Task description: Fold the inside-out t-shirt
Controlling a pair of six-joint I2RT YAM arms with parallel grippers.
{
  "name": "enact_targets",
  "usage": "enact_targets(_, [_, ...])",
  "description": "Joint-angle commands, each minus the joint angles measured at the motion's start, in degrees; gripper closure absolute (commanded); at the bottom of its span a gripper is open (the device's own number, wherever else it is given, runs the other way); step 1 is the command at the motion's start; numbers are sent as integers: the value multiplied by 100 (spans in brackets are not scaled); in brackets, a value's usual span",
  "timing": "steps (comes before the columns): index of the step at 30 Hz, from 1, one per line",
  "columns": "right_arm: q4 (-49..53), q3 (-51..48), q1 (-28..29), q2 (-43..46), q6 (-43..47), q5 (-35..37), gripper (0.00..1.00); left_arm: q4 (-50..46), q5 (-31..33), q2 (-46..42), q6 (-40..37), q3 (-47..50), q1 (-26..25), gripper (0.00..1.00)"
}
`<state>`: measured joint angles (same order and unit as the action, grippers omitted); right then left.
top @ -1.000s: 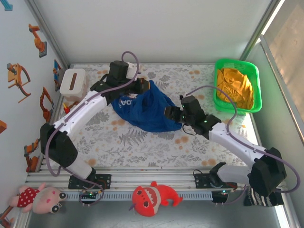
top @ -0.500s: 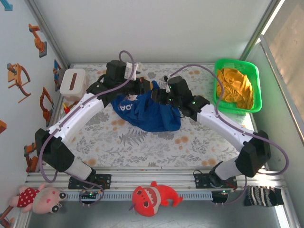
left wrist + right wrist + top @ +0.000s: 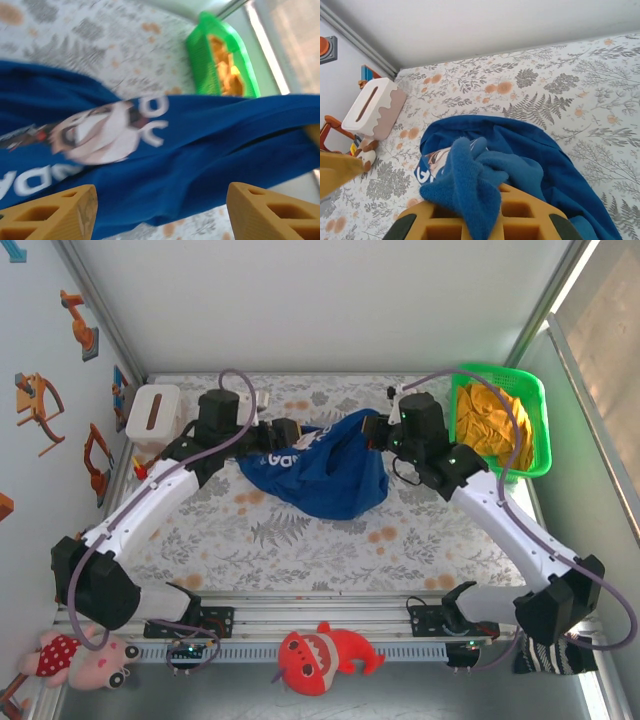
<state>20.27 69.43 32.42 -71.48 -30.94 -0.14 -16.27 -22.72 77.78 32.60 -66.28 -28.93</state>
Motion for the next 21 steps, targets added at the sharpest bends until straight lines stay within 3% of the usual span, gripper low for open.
enact_targets(1, [-7, -378, -76, 34, 122, -14, 100, -58, 489, 94, -365, 540, -68, 31])
enact_targets(16, [-175, -1028, -846, -481, -135, 48, 100, 748, 1051, 1307, -751, 1127, -708, 22])
enact_targets(19, [-14, -912, -869, -556, -109, -160, 59, 727, 1212, 1607, -800, 979, -715, 28])
enact_targets(21, [8, -1002, -806, -424, -148, -346, 51, 707, 1244, 1765, -838, 850, -716, 42])
